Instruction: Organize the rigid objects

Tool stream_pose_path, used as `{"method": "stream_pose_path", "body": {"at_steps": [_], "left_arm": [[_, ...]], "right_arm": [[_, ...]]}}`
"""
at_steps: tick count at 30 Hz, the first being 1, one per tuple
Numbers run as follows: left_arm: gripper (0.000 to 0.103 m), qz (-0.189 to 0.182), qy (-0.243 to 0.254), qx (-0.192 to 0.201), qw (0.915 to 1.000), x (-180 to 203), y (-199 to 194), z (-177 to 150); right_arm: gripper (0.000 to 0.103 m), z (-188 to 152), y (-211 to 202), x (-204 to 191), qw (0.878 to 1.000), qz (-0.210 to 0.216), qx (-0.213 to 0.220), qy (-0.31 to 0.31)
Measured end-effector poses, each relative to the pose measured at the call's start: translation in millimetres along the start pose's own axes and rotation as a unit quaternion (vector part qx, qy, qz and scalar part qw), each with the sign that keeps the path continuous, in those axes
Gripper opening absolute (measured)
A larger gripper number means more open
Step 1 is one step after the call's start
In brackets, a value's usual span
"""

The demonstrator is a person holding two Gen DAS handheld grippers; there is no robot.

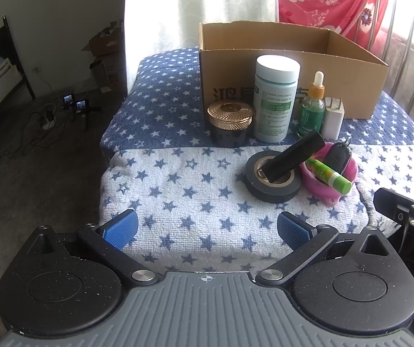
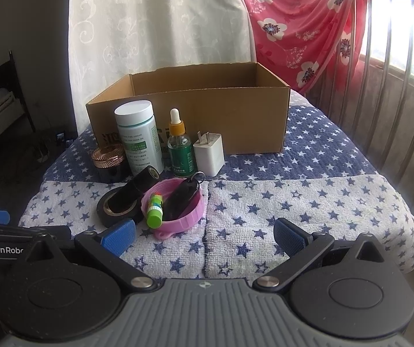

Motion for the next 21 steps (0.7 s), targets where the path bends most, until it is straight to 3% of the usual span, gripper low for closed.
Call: {"method": "stream_pose_path", "body": {"at_steps": [10, 15, 21], "left_arm": [[0.103, -0.008, 0.005, -0.003, 1.0000, 3, 8, 1], [0.103, -0.032, 0.028, 0.019, 0.9989, 11, 4, 5], [0.103, -0.076, 0.061, 0.063, 0.9932, 23, -2, 12]], "right_arm": [[0.103, -1, 5, 4, 1.000, 0.007, 0.007, 0.011], [0.103, -2, 7, 13, 0.999, 0.016, 0.025, 0.028], [0.102, 5, 7, 29, 0.993, 0.063, 0.068, 0.069]]}}
Point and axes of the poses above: each gripper's, at about its wrist camera, not at the fingertips, and y roughly the way its jaws point, x to its right, z to its top, the point moved 4 cm from there along y, roughly the way its jaws point, and after that the axes turned 15 degrees about -y, right-handed, at the moved point
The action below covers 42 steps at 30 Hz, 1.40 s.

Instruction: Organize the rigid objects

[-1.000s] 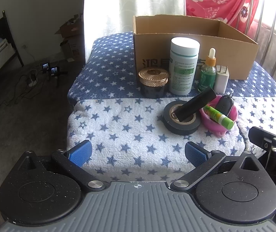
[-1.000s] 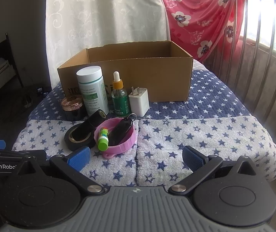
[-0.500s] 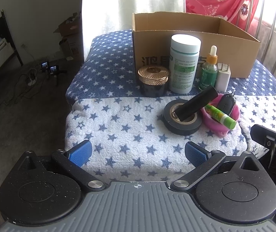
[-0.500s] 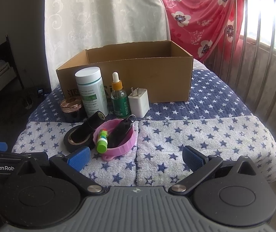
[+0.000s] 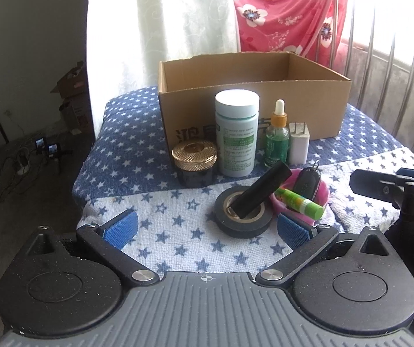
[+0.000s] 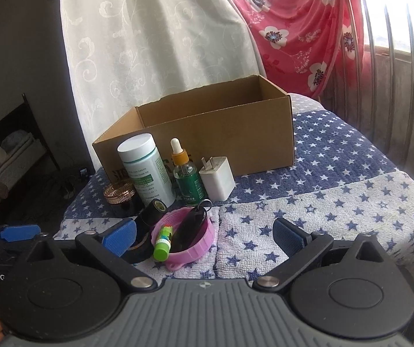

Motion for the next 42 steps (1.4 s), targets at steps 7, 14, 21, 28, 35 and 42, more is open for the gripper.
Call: {"method": "stream_pose_path", "body": {"at_steps": [7, 14, 21, 28, 35, 42], "left_arm": [[0.097, -0.045, 0.018, 0.010, 0.9988, 9, 14, 10], [0.073, -0.076, 0.043, -0.028, 0.9958, 18, 37, 7], [0.055, -0.097, 0.056, -0.056, 0.9921, 22, 53, 4], [0.045, -0.115, 0.063, -0.076, 0.9884, 22, 65, 6], [0.044, -0.122, 0.063, -0.085, 0.9868, 19, 73, 8], [0.040, -0.123, 0.057, -0.091, 0.9865, 14, 80, 10]], "right_arm": [[0.081, 21, 28, 3, 0.994, 0.102, 0.006, 0.049], [0.069, 21, 68, -4, 0.984, 0.156, -0.032, 0.075], [0.058, 19, 92, -10, 0.983, 0.160, -0.060, 0.070], [0.040, 16, 108, -10, 0.979, 0.170, -0.082, 0.083], [0.034, 18, 113, -6, 0.971, 0.201, -0.071, 0.107], [0.033, 21, 122, -14, 0.964, 0.231, -0.072, 0.112]]}}
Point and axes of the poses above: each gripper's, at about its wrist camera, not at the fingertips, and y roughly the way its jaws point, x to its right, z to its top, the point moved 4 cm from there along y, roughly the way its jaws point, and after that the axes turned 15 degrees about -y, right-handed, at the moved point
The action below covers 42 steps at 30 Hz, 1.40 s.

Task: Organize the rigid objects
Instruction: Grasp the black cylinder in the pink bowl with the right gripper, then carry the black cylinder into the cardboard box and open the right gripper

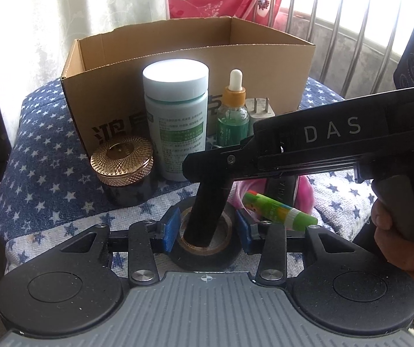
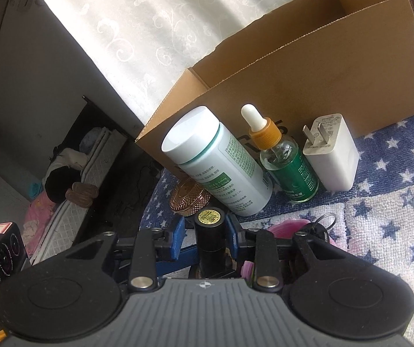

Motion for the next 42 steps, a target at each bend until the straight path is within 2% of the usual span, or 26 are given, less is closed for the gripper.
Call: {"method": "stream_pose_path", "body": {"at_steps": [3, 4, 9, 18, 26, 32, 37, 40, 42], "left_arm": [[0.036, 0.001, -0.003, 0.004, 1.0000, -3, 0, 0], [0.035, 0.001, -0.003, 0.006, 1.0000, -3, 0, 1], [0.022, -0.001, -0.005, 0.010, 0.9999, -3, 2, 1], [0.022, 0.001, -0.004, 0.026, 0.9996, 0, -12, 0], [0.022, 0.011, 0.002, 0.072, 0.9973, 7, -44, 11], [0.021, 0.025, 0.015, 0.128, 0.9913, 9, -74, 32], [0.021, 0.049, 0.025, 0.170, 0.9839, 9, -92, 66], [0.021, 0.051, 0.016, 0.171, 0.9838, 1, -89, 92], [0.021, 0.044, 0.004, 0.156, 0.9867, -8, -80, 112]], "right_arm": [[0.032, 0, 7, 1, 1.000, 0.003, -0.007, -0.001], [0.026, 0, 8, 0, 1.000, 0.001, -0.008, -0.004], [0.026, 3, 12, -2, 1.000, -0.004, -0.008, -0.017], [0.026, 2, 6, -19, 0.999, -0.014, -0.001, -0.051], [0.026, 12, -13, -54, 0.994, -0.008, 0.027, -0.109], [0.026, 44, -31, -88, 0.985, 0.007, 0.054, -0.164], [0.026, 83, -38, -111, 0.976, 0.030, 0.064, -0.207], [0.025, 110, -32, -114, 0.975, 0.042, 0.053, -0.213], [0.025, 128, -23, -109, 0.977, 0.045, 0.037, -0.207]]}}
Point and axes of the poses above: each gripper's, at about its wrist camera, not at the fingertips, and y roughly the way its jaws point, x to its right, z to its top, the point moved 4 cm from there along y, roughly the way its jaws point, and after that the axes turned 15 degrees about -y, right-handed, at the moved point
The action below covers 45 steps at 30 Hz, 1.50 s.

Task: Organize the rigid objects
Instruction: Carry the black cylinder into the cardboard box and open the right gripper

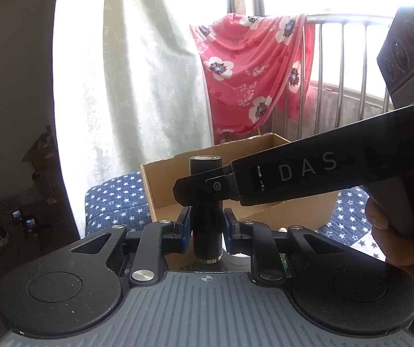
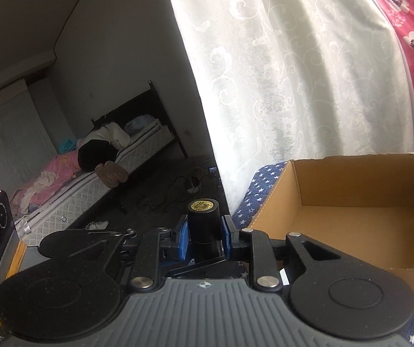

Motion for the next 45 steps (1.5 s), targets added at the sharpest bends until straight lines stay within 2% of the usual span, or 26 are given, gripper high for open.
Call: {"method": "stream_pose_path", "body": {"at_steps": [3, 7, 13, 19, 26, 31, 33, 34, 35, 39, 45], "left_arm": [[0.021, -0.004, -0.021, -0.039, 0.9990, -11, 33, 20], [0.021, 0.000, -0.048, -0.101, 0.9937, -26, 95, 37], [0.021, 0.035, -0.054, -0.167, 0.9839, -38, 162, 33], [0.024, 0.068, -0.047, -0.182, 0.9798, -46, 185, 32], [0.026, 0.063, -0.045, -0.180, 0.9806, -48, 188, 37], [0.027, 0.060, -0.051, -0.180, 0.9806, -49, 189, 37], [0.028, 0.055, -0.056, -0.180, 0.9805, -49, 186, 38], [0.029, 0.052, -0.058, -0.178, 0.9810, -48, 184, 38], [0.030, 0.051, -0.058, -0.175, 0.9815, -48, 182, 39], [0.046, 0.047, -0.061, -0.142, 0.9869, -46, 161, 45], [0.058, 0.029, -0.075, -0.087, 0.9930, -42, 114, 57]], "right_arm": [[0.025, 16, 23, 28, 0.999, 0.015, -0.039, 0.028], [0.025, 22, 67, 73, 0.992, 0.023, -0.103, 0.072], [0.024, 6, 124, 123, 0.976, 0.020, -0.179, 0.121], [0.024, -7, 159, 153, 0.963, 0.026, -0.225, 0.147], [0.024, -19, 198, 172, 0.949, 0.011, -0.278, 0.146], [0.027, -15, 208, 185, 0.949, 0.009, -0.265, 0.172], [0.038, -11, 206, 187, 0.950, 0.012, -0.254, 0.180], [0.052, -7, 204, 188, 0.952, 0.010, -0.246, 0.179], [0.058, -5, 199, 187, 0.955, 0.007, -0.240, 0.175], [0.058, 11, 169, 182, 0.963, -0.001, -0.212, 0.167], [0.058, 45, 93, 160, 0.981, -0.011, -0.133, 0.142]]}}
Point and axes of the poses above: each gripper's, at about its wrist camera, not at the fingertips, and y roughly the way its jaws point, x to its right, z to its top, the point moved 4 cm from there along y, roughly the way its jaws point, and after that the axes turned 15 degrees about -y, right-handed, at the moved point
